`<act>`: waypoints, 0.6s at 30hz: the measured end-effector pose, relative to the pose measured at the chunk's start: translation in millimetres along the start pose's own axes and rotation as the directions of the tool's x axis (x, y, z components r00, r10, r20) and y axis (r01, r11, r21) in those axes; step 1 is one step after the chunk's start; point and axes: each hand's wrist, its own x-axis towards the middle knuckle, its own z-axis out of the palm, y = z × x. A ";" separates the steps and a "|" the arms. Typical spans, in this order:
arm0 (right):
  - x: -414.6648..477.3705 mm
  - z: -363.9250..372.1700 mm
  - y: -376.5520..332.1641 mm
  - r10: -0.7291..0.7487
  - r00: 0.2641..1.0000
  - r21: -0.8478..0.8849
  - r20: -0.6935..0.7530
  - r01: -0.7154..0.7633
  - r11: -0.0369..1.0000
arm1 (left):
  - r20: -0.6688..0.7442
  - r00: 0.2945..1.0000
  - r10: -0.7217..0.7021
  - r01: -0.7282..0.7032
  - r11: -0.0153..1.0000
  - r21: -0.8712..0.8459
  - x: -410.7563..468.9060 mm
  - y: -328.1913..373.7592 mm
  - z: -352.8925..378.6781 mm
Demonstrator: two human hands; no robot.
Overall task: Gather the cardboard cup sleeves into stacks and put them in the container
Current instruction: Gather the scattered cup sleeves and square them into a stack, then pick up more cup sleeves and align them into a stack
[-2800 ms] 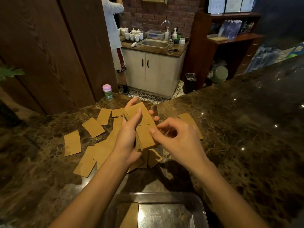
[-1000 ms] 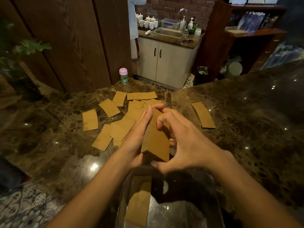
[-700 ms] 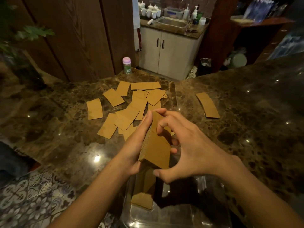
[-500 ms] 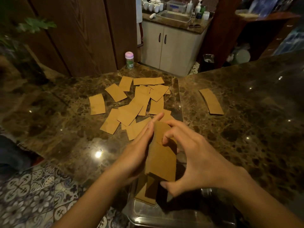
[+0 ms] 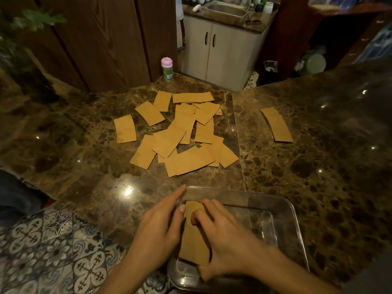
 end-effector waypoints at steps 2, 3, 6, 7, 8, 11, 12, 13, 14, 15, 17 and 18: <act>5.1 5.9 -1.5 -0.012 1.000 -0.011 -0.027 0.012 1.000 | -0.035 0.999 0.006 -0.004 0.999 0.049 -0.1 1.4 2.2; 6.5 7.8 -2.0 -0.012 0.999 -0.011 -0.030 0.012 1.000 | -0.042 0.999 0.004 -0.002 0.998 0.063 -0.2 3.0 2.5; 6.7 11.0 -1.3 0.006 1.000 -0.022 0.007 -0.006 1.000 | -0.042 0.999 0.013 -0.009 0.996 0.084 0.2 6.1 0.6; 5.9 11.7 -2.2 0.018 0.999 -0.031 0.037 -0.017 0.999 | -0.044 0.999 0.016 -0.012 0.996 0.087 0.0 5.9 -0.4; 4.0 11.8 -3.8 0.032 0.998 -0.045 0.061 -0.029 0.999 | -0.046 0.999 0.020 -0.016 0.996 0.089 0.0 6.1 -0.7; -0.4 8.4 -10.9 0.054 0.997 -0.170 0.055 -0.043 0.984 | -0.046 0.999 0.027 -0.023 0.996 0.090 0.1 6.2 0.4; -0.3 7.7 -12.6 0.053 0.998 -0.197 0.041 -0.043 0.979 | -0.045 0.999 0.025 -0.021 0.996 0.088 0.3 5.5 0.9; 0.3 8.1 -13.5 0.043 0.999 -0.204 0.024 -0.037 0.978 | -0.046 0.999 0.024 -0.020 0.996 0.086 0.4 5.0 1.2; 1.0 7.7 -13.5 0.031 0.999 -0.199 0.013 -0.028 0.980 | -0.046 0.999 0.023 -0.019 0.996 0.082 0.6 4.8 1.5; 1.8 6.4 -13.5 0.024 1.000 -0.201 0.007 -0.022 0.979 | -0.045 0.999 0.022 -0.019 0.997 0.079 0.6 4.9 1.8; 2.2 5.5 -12.4 0.021 1.000 -0.213 0.005 -0.019 0.977 | -0.041 0.999 0.030 -0.027 0.996 0.084 0.1 4.5 2.3; 2.4 7.0 -11.7 0.017 1.000 -0.200 0.012 -0.014 0.980 | -0.041 0.999 0.034 -0.031 0.996 0.089 -0.7 4.1 2.1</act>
